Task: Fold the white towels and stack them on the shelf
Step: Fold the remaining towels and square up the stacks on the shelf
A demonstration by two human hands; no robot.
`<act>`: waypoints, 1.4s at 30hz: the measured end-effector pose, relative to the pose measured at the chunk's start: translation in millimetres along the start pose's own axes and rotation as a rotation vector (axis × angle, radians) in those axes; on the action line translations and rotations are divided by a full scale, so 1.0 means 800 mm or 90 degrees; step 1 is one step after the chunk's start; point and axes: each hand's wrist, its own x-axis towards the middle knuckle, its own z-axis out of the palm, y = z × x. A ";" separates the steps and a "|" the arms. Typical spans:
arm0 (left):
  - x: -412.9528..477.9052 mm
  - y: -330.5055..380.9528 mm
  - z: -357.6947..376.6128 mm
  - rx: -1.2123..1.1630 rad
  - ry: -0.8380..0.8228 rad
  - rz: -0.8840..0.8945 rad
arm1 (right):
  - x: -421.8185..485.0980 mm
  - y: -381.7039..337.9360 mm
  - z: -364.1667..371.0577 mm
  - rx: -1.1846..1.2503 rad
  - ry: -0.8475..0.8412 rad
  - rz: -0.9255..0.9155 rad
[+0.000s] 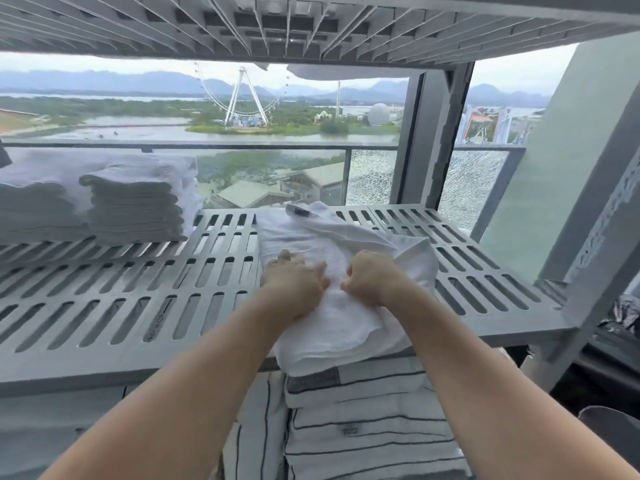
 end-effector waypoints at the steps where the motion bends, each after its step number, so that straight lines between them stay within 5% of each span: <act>1: 0.002 -0.012 0.003 -0.009 -0.007 0.029 | -0.004 -0.010 -0.001 -0.005 -0.001 0.006; 5: 0.003 -0.053 0.011 -0.002 0.059 0.196 | -0.024 -0.045 -0.002 0.029 -0.039 0.040; 8: 0.004 -0.082 0.004 0.050 0.085 0.291 | -0.043 -0.065 0.005 0.276 -0.135 0.094; 15: -0.002 -0.131 -0.033 -0.092 0.071 0.125 | -0.056 -0.136 0.018 0.489 -0.235 -0.022; 21: -0.024 -0.135 -0.040 -0.299 -0.047 0.012 | -0.014 -0.121 -0.008 0.384 -0.221 0.080; 24: -0.036 -0.108 -0.036 -0.169 -0.108 0.070 | 0.022 -0.096 -0.016 0.345 -0.161 0.142; 27: -0.032 -0.093 -0.028 -0.052 -0.043 0.067 | 0.057 -0.079 -0.016 0.294 -0.151 0.113; 36: 0.073 -0.151 -0.077 -0.034 0.012 -0.058 | 0.183 -0.042 -0.031 0.161 -0.117 -0.034; 39: 0.107 -0.166 -0.081 0.068 0.215 -0.173 | 0.226 -0.029 -0.032 0.006 -0.099 -0.080; 42: 0.121 -0.155 -0.057 0.210 0.386 -0.131 | 0.258 -0.017 -0.019 -0.091 -0.104 -0.119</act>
